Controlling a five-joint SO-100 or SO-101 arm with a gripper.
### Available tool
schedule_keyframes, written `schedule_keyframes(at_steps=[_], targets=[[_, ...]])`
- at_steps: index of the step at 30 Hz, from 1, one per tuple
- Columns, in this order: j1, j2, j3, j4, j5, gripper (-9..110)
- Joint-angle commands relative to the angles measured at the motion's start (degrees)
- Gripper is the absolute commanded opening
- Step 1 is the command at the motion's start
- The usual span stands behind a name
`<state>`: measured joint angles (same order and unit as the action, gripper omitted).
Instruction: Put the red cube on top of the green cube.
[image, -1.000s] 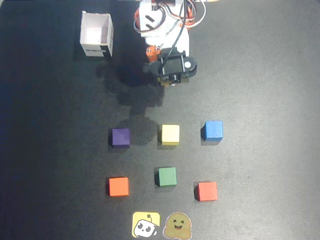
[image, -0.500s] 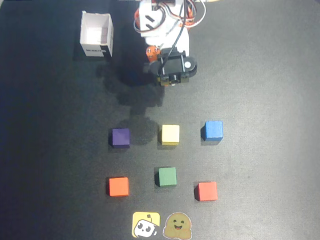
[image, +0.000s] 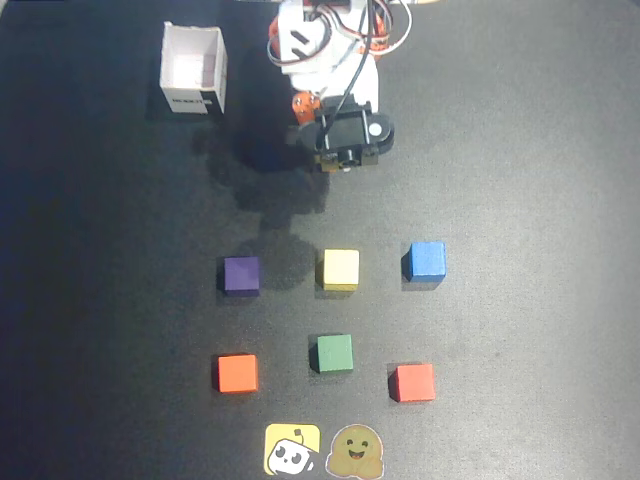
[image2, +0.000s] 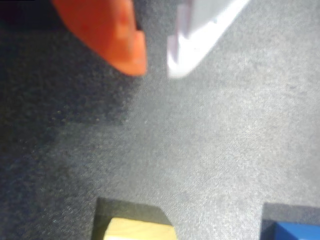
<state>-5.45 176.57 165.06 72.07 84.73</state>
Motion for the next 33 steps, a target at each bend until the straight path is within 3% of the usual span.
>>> schedule_keyframes(at_steps=[1,33], targets=[[0.18,0.62,-0.44,0.26,-0.09,2],[-0.26,0.62,-0.44,-0.26,-0.79,4]])
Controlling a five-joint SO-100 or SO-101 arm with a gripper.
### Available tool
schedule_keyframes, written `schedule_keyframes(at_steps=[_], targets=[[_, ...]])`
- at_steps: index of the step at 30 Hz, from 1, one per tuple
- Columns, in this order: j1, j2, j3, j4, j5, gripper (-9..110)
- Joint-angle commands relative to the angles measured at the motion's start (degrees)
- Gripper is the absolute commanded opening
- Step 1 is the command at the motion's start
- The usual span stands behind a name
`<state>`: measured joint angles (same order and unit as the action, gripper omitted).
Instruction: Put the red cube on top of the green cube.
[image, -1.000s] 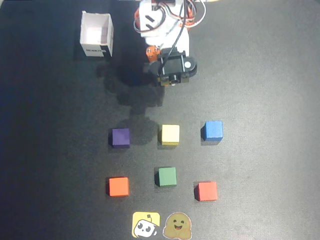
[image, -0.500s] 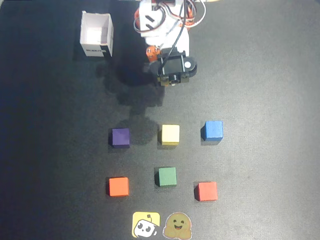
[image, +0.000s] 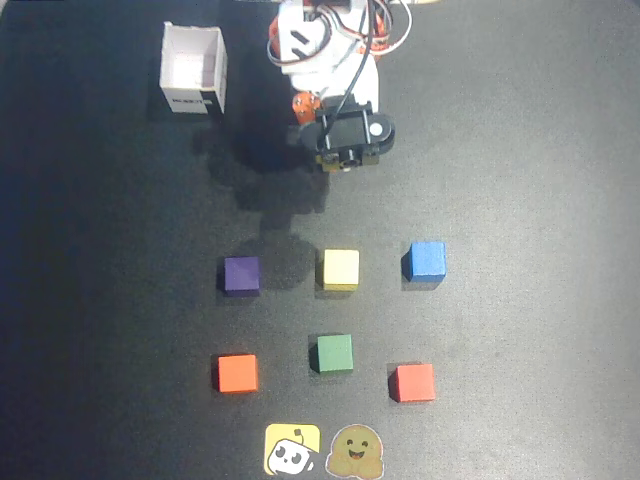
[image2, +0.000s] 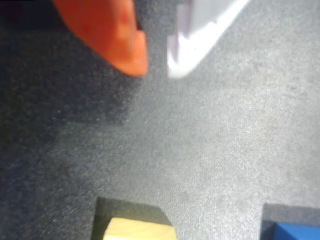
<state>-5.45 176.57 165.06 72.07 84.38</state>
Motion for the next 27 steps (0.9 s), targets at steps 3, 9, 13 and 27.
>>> schedule_keyframes(at_steps=[3,9,13,27], targets=[[-0.53,0.62,-0.44,-1.05,-0.44,4],[-1.14,0.62,-0.44,-1.76,0.35,7],[-1.32,0.62,-0.79,-1.93,0.62,9],[-3.78,-10.72,-7.47,-7.03,1.32,13]])
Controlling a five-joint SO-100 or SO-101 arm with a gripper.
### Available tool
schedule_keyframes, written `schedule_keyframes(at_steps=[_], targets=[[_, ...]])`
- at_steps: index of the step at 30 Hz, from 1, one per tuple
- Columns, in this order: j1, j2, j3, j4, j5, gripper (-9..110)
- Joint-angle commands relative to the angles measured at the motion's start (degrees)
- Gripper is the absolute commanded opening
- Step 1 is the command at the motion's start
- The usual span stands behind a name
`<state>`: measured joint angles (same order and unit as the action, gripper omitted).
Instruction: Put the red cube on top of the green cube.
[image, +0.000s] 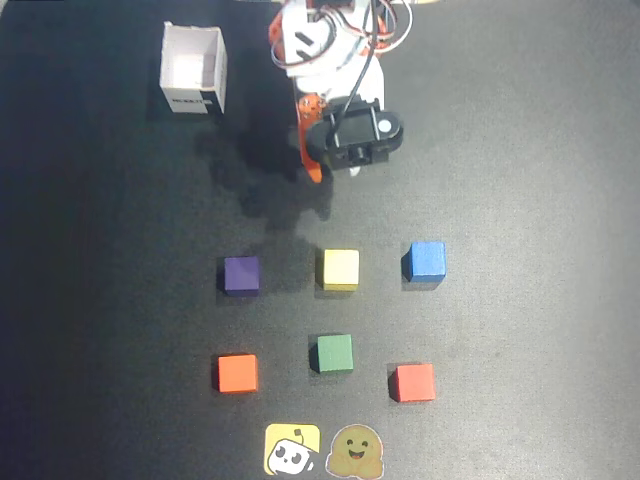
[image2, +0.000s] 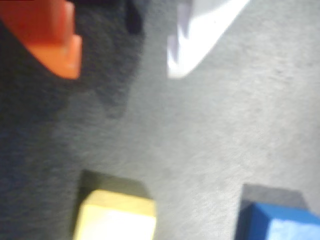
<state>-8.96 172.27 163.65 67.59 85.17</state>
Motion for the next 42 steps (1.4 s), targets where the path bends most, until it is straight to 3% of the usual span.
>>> schedule_keyframes(at_steps=[1,16,22,42], targets=[[-0.44,-10.99,-8.44,-3.34,0.53,13],[-3.78,-63.54,-50.80,-1.67,0.70,15],[-5.27,-73.83,-61.70,-1.23,2.11,21],[-10.81,-100.28,-88.15,-2.11,9.76,21]])
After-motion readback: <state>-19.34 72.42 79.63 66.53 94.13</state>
